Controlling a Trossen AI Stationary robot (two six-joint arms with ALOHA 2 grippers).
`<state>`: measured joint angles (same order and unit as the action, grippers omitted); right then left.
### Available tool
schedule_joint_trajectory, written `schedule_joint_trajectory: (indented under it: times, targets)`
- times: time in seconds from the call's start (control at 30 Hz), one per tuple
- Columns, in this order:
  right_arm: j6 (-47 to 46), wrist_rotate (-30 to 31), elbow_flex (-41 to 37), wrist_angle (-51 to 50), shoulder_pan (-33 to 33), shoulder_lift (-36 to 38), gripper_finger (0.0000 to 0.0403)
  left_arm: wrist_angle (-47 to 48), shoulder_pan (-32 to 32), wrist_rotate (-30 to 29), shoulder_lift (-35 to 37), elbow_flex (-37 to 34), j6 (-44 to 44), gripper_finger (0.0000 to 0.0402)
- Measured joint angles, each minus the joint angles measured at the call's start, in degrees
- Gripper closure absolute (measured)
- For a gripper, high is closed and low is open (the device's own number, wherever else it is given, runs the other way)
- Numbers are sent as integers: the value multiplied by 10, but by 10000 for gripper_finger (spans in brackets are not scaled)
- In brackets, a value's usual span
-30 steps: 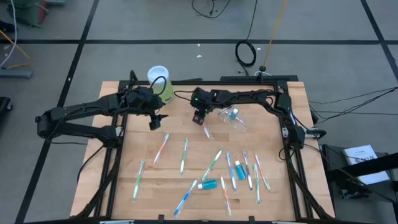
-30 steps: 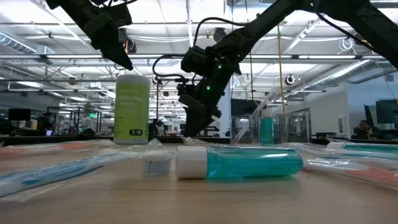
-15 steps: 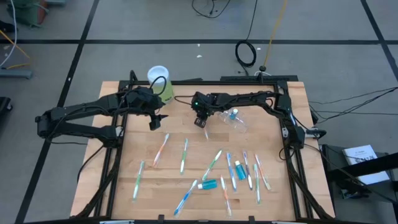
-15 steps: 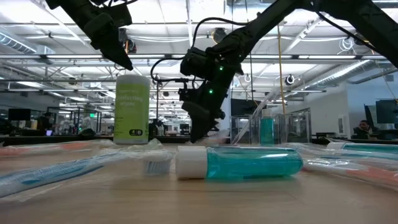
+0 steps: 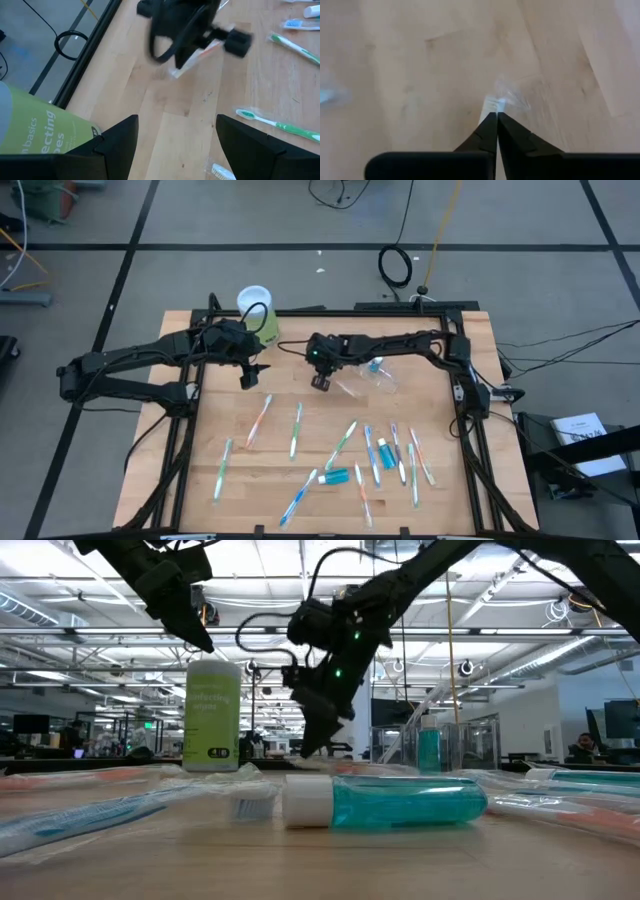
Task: Pick & Place toothbrushing station
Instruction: Put the orange toothbrush into the transparent organizer
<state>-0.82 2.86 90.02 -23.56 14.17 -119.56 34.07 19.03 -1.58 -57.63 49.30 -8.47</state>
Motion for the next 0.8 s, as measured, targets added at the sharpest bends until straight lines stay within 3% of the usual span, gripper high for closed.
schedule_joint_trajectory:
  times: [0.23, 0.33, 0.63, 0.8]
  targets:
    - [0, 2, 0, -44, -42, 88, 402, 0, 0, 0, 0, 0, 0, 131]
    - [0, 34, -14, -55, -66, 145, 402, 0, 0, 0, 0, 0, -3, 131]
    - [-72, 330, -182, -45, -141, 352, 402, 0, 0, 0, 0, 0, -4, 131]
    - [-101, 453, -327, 52, -164, 482, 403, -13, 0, 0, 0, 0, -3, 131]
